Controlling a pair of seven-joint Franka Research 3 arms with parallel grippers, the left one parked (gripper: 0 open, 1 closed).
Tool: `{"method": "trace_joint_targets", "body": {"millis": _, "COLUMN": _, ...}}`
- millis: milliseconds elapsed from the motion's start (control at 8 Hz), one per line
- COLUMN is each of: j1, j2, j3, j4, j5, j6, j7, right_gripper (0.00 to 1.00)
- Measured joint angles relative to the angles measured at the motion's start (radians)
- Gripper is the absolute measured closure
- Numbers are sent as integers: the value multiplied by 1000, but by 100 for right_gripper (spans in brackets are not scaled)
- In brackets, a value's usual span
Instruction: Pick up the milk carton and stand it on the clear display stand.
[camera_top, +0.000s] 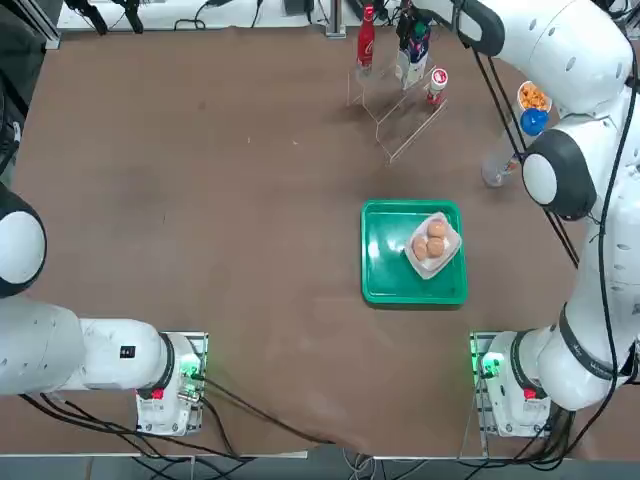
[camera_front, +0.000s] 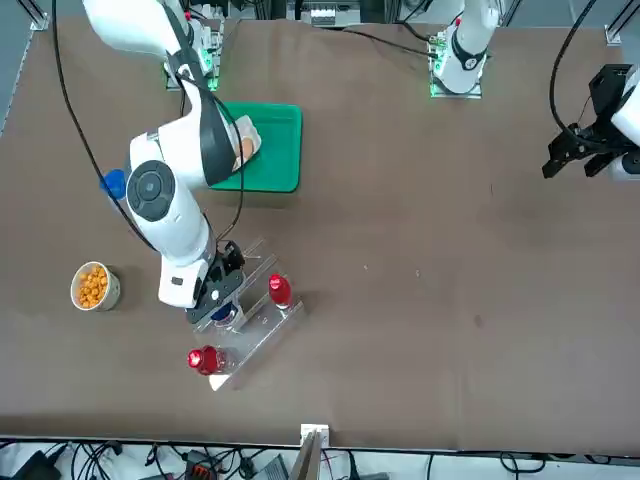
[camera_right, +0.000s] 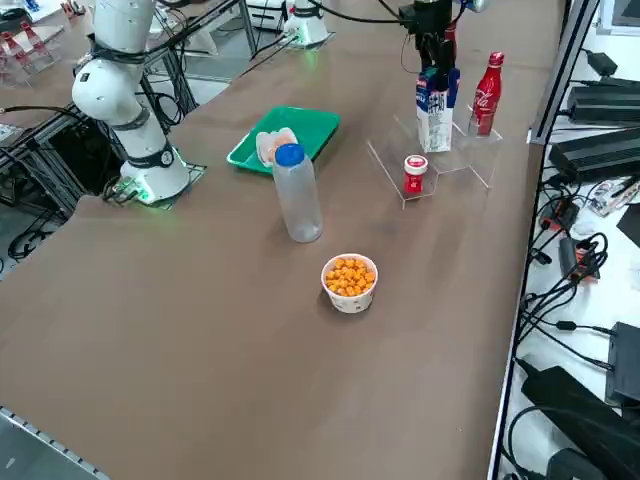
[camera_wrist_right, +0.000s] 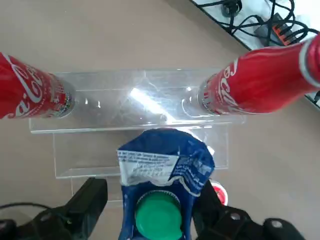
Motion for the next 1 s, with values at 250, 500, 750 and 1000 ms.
{"method": "trace_joint_targets", "body": {"millis": 250, "j1": -5, "j2": 0, "j3": -9, "j4": 10, "j5": 15, "j6": 1, "j7": 1, "right_gripper": 0}}
{"method": "trace_joint_targets", "body": {"millis": 500, "j1": -11, "j2": -1, "j3": -18, "j4": 35, "j5": 15, "j6": 3, "j7": 1, "right_gripper": 0}}
{"method": "trace_joint_targets", "body": {"millis": 750, "j1": -32, "j2": -4, "j3": -19, "j4": 62, "j5": 17, "j6": 3, "j7": 3, "right_gripper": 0}}
{"method": "trace_joint_targets", "body": {"millis": 1000, "j1": -49, "j2": -19, "j3": -19, "j4": 77, "j5": 17, "j6": 1, "j7": 7, "right_gripper": 0}}
